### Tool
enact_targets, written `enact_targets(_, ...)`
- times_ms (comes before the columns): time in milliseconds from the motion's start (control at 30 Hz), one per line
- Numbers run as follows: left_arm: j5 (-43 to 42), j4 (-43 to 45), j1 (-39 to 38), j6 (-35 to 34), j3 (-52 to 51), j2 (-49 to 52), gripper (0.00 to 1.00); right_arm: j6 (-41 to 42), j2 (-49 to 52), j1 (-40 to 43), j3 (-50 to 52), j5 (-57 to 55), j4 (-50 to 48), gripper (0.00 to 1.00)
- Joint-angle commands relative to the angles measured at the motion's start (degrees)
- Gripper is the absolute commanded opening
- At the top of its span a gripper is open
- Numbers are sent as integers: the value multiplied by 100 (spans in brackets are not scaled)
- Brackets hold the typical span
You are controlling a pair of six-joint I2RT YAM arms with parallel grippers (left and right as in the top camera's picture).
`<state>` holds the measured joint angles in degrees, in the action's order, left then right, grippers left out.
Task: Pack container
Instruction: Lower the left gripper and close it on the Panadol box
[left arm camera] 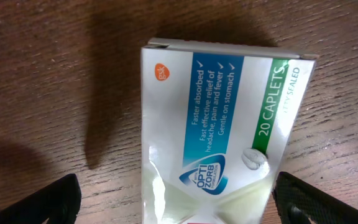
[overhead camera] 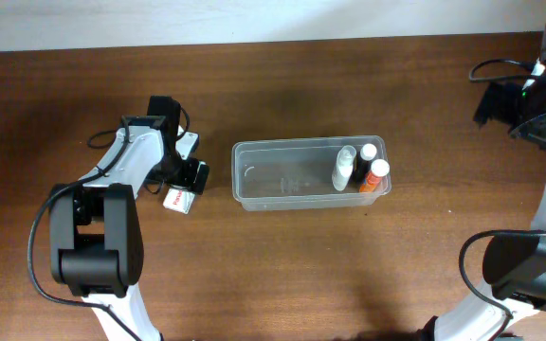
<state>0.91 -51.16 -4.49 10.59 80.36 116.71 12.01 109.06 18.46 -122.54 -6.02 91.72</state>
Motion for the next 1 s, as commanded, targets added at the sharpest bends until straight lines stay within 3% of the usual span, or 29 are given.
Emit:
enact_targets(0, 37, 17, -2, -70, -57, 63, 99, 50, 33, -2, 31, -70, -4, 98)
enact_targets(800, 35, 61, -2, -74, -234, 72, 99, 50, 33, -2, 31, -70, -4, 98)
enact_targets(900, 37, 118, -2, -72, -234, 72, 90, 50, 33, -2, 31, -70, -4, 98)
enact_targets(967, 35, 144, -2, -72, -234, 72, 77, 50, 33, -2, 31, -70, -4, 98)
